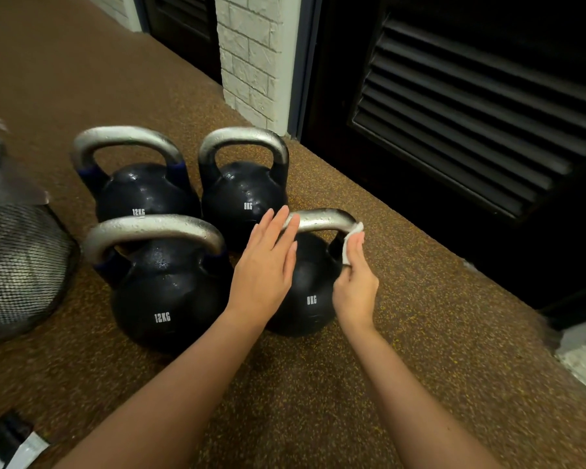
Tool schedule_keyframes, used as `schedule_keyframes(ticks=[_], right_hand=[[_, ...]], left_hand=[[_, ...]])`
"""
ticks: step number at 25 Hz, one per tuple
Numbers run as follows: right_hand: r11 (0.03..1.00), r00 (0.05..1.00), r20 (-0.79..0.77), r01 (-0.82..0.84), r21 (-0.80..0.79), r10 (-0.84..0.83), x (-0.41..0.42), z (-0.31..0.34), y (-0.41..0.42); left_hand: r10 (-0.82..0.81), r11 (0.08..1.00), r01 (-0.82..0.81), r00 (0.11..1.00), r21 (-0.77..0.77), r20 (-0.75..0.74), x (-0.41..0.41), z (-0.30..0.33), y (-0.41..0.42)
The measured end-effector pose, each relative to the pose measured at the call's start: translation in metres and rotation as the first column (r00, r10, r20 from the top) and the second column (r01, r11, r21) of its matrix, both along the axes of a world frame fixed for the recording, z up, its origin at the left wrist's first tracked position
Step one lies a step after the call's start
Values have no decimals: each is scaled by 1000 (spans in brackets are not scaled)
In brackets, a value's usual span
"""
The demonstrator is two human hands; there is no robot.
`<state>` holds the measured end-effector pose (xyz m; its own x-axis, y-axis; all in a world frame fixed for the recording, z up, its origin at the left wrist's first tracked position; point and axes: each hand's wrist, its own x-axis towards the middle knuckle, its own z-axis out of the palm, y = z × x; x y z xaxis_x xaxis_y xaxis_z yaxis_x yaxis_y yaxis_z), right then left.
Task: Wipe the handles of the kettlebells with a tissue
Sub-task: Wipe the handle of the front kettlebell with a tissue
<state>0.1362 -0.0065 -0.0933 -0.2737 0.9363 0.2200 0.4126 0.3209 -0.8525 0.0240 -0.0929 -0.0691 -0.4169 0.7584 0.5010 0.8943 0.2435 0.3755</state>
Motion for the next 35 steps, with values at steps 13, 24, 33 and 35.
schedule_keyframes(ticks=[13, 24, 33, 35], right_hand=[[994, 992, 62, 105, 21, -106, -10, 33, 23], [946, 914, 345, -283, 160, 215, -15, 77, 42], [938, 903, 388, -280, 203, 186, -10, 59, 46], [908, 894, 396, -329, 261, 210, -6, 57, 39]], left_hand=[[-5, 1000, 5, 1000, -11, 6, 0, 1, 0], [-1, 1000, 1, 1000, -12, 24, 1, 3, -2], [-13, 1000, 13, 999, -11, 38, 0, 3, -2], [-16, 1000, 17, 999, -9, 32, 1, 3, -3]])
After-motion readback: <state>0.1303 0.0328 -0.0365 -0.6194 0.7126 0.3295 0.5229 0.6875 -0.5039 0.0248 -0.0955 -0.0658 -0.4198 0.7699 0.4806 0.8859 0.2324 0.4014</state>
